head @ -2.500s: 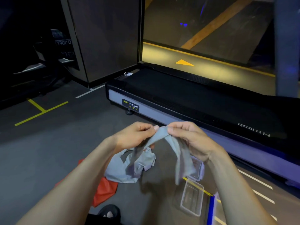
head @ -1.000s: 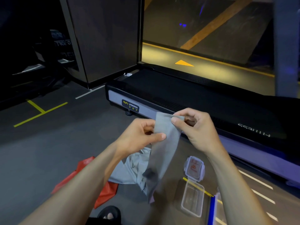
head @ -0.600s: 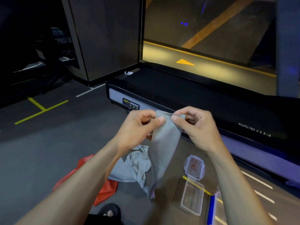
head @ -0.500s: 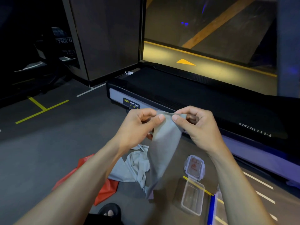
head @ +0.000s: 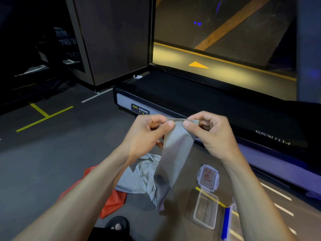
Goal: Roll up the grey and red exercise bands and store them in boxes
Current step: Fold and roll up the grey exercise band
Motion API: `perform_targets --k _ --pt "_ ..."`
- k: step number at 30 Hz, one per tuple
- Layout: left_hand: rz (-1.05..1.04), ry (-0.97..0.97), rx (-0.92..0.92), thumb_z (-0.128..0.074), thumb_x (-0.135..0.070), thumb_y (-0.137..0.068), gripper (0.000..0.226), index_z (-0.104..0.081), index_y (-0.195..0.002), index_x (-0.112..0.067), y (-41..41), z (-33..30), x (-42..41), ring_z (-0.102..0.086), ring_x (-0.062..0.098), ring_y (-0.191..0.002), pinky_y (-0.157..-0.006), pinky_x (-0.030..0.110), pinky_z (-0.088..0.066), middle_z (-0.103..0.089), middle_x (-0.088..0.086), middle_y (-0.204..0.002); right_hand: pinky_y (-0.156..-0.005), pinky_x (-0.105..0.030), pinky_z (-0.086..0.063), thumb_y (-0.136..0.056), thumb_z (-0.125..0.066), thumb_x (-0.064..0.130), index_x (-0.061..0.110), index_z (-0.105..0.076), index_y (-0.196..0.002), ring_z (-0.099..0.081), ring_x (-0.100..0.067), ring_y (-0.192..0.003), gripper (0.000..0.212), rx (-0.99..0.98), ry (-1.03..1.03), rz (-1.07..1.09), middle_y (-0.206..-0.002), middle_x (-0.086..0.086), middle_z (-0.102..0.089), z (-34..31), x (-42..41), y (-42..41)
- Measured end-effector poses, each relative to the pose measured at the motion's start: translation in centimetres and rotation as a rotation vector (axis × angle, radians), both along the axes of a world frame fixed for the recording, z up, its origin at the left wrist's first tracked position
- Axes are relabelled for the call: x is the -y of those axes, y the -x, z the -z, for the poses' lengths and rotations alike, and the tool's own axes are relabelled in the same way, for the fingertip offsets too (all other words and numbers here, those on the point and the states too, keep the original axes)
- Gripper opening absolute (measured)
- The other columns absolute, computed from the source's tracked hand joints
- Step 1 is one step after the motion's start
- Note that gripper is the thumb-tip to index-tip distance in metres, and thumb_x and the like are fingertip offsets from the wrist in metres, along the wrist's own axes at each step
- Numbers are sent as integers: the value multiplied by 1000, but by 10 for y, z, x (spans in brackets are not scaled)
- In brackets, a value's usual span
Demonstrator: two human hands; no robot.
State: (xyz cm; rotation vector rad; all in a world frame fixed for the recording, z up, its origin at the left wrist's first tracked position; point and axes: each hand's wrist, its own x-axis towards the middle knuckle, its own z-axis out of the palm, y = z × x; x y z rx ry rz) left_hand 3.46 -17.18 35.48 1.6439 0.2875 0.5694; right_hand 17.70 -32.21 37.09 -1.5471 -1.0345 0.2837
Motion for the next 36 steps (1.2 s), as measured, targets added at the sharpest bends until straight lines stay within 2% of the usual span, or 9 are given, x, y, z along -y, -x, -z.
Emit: perform_targets --k 6,10,12,15,18,25,29,33,36 --pt "1 22 -5 -61 -15 -101 21 -73 -93 1 0 -1 1 -65 18 -66 -59 32 -56 -72 11 -75 -69 -36 -49 -88 -80 19 21 -75 -84 -64 -15 -72 6 -16 1 16 -79 -13 -73 0 -1 0" --pt "6 38 -9 -61 -18 -102 22 -74 -90 -5 -1 -3 1 -65 20 -66 -59 33 -56 -72 9 -74 -68 -38 -46 -84 -79 37 24 -76 -84 -59 -21 -69 13 -26 3 39 -78 -23 -68 1 -2 -1" --pt "7 47 -9 -61 -20 -102 22 -76 -89 -9 -1 -3 2 -64 21 -67 -60 35 -56 -71 9 -74 -69 -40 -45 -86 -78 34 22 -76 -83 -55 -23 -68 12 -82 -8 42 -77 -30 -64 0 -2 1" --pt "-9 91 2 -59 -19 -102 23 -76 -89 -11 -1 -5 3 -61 17 -65 -60 31 -54 -69 5 -73 -74 -39 -50 -93 -72 16 19 -76 -79 -62 -18 -71 15 -246 -28 39 -71 -15 -69 -1 -3 4" --pt "-29 131 13 -58 -19 -103 24 -75 -90 -6 -2 -6 5 -55 18 -72 -66 30 -48 -65 5 -78 -76 -35 -52 -93 -71 15 16 -77 -82 -64 -14 -71 13 -341 -43 49 -74 -6 -73 -2 -2 4" --pt "1 254 35 -63 -17 -98 32 -70 -103 14 0 -9 1 -63 31 -94 -89 39 -50 -66 37 -113 -77 -29 -53 -82 -74 27 16 -77 -88 -67 -13 -76 13 -229 -99 37 -79 -4 -76 -5 3 3" --pt "3 319 24 -72 -23 -87 35 -74 -106 6 0 -10 0 -65 32 -96 -87 35 -53 -70 30 -113 -78 -31 -53 -82 -74 29 16 -77 -89 -67 -15 -78 16 -201 -100 25 -81 -6 -76 -4 5 -1" --pt "4 375 16 -74 -27 -79 35 -77 -101 0 0 -11 1 -63 28 -92 -72 23 -55 -74 20 -102 -78 -32 -53 -82 -72 28 13 -76 -91 -67 -15 -79 18 -199 -94 24 -81 -6 -76 -4 5 0" --pt "20 396 7 -73 -32 -80 29 -79 -98 -9 0 -11 1 -58 28 -94 -76 25 -54 -69 17 -101 -78 -32 -54 -82 -73 29 12 -77 -91 -67 -16 -78 20 -203 -95 20 -80 -8 -76 -3 6 -1"
